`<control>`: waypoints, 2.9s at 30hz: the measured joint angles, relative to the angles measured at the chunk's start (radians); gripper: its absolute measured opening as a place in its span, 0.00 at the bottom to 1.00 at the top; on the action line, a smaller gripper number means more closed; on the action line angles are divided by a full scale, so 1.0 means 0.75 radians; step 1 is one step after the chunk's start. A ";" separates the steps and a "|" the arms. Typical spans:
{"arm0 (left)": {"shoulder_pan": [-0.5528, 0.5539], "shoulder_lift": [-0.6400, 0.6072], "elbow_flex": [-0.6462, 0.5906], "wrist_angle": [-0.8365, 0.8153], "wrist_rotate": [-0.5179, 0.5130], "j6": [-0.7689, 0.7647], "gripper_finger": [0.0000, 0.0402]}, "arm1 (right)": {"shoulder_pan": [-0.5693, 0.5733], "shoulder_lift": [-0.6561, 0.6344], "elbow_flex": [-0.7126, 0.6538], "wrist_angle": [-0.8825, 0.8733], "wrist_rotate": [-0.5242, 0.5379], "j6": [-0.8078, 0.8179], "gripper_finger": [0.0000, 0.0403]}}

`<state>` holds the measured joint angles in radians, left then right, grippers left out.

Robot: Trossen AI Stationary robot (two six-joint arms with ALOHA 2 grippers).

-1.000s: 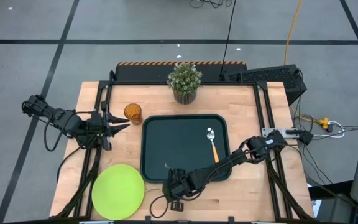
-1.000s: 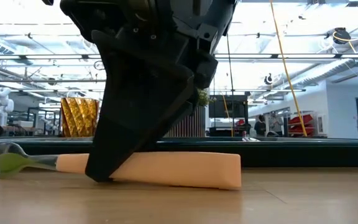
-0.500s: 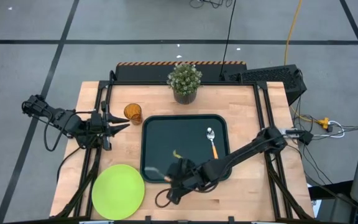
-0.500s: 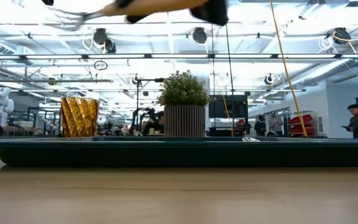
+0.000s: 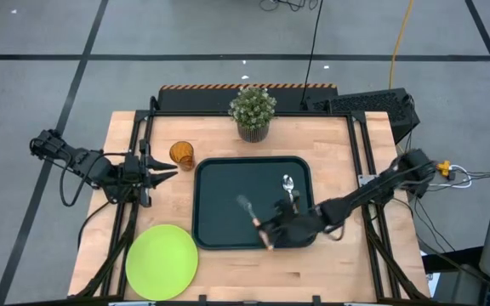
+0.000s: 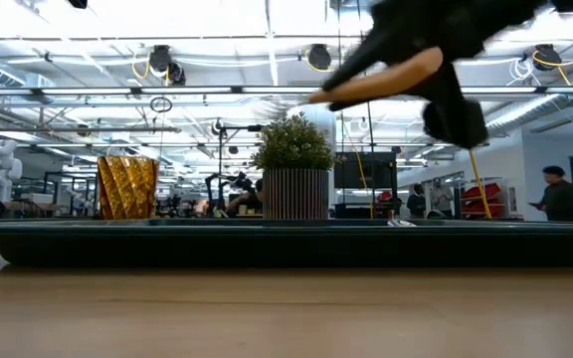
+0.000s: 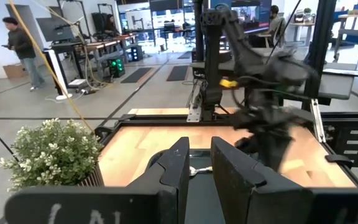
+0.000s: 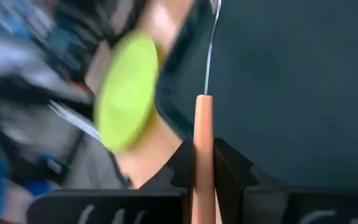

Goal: Pick and place plate/cup/fork/spoon on tray
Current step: Put the fork on the right side of the spoon on the serving tray

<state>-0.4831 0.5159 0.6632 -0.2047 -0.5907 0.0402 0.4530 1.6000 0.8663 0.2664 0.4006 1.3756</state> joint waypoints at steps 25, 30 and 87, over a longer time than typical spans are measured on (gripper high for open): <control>0.000 0.000 0.000 0.040 -0.004 0.038 0.18 | -0.036 -0.230 -0.595 0.156 0.186 0.398 0.06; 0.000 0.000 0.000 0.040 -0.004 0.039 0.18 | -0.037 -0.230 -0.594 0.176 0.194 0.435 0.07; 0.000 0.000 0.000 0.031 0.024 0.010 0.18 | 0.160 -0.525 -0.477 -1.028 0.158 0.773 0.05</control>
<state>-0.4831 0.5159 0.6632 -0.1818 -0.5724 0.0475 0.5728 1.2060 0.5087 -0.5049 0.5194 1.9556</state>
